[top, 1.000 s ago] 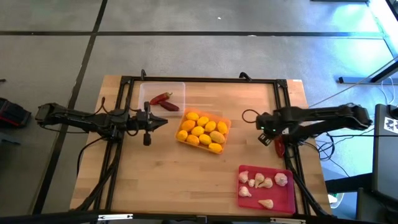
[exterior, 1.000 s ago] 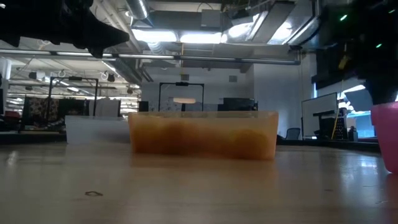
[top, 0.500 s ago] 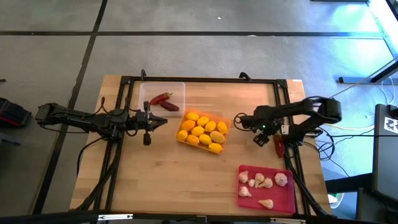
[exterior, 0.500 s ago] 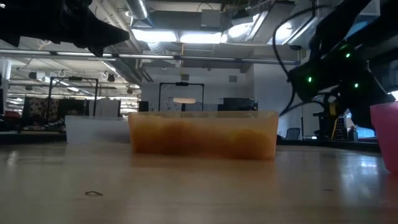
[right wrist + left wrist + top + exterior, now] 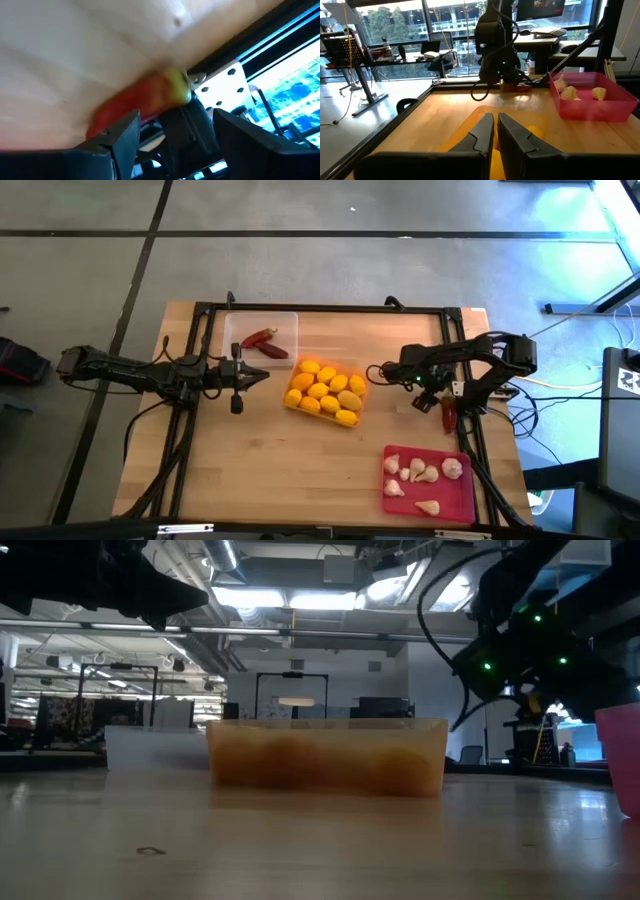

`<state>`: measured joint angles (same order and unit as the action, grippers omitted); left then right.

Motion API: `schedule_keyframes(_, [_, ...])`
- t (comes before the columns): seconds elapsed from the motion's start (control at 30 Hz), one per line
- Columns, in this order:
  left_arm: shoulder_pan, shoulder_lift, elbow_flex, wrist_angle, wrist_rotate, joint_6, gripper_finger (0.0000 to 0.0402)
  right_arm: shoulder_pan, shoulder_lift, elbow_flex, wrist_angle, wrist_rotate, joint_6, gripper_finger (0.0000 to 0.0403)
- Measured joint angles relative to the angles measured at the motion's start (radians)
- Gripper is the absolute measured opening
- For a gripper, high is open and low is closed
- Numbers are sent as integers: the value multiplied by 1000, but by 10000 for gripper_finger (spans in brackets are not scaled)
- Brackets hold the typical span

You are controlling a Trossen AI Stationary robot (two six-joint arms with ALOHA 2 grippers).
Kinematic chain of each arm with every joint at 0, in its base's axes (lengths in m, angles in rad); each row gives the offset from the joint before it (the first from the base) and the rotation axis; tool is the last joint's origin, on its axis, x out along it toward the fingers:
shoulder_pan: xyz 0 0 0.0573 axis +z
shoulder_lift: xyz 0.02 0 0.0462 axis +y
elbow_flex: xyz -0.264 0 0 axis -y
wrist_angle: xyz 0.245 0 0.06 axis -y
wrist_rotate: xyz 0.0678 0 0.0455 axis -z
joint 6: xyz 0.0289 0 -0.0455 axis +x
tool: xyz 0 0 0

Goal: Sort produce into baskets
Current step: Put the red chili pepper into the white bin

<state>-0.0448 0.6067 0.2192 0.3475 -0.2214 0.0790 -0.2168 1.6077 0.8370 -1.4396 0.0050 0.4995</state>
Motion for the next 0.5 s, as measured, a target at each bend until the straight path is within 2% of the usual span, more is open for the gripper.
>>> schedule_keyframes(0.1, [0,0,0,0,0,1,21,-6,1,-45,2,-41,-18,241])
schedule_keyframes(0.27, [0,0,0,-9,0,2,21,-7,21,-41,12,-32,-13,241])
schedule_keyframes(0.5, [0,0,0,-19,0,2,21,-7,159,-45,0,-40,-134,241])
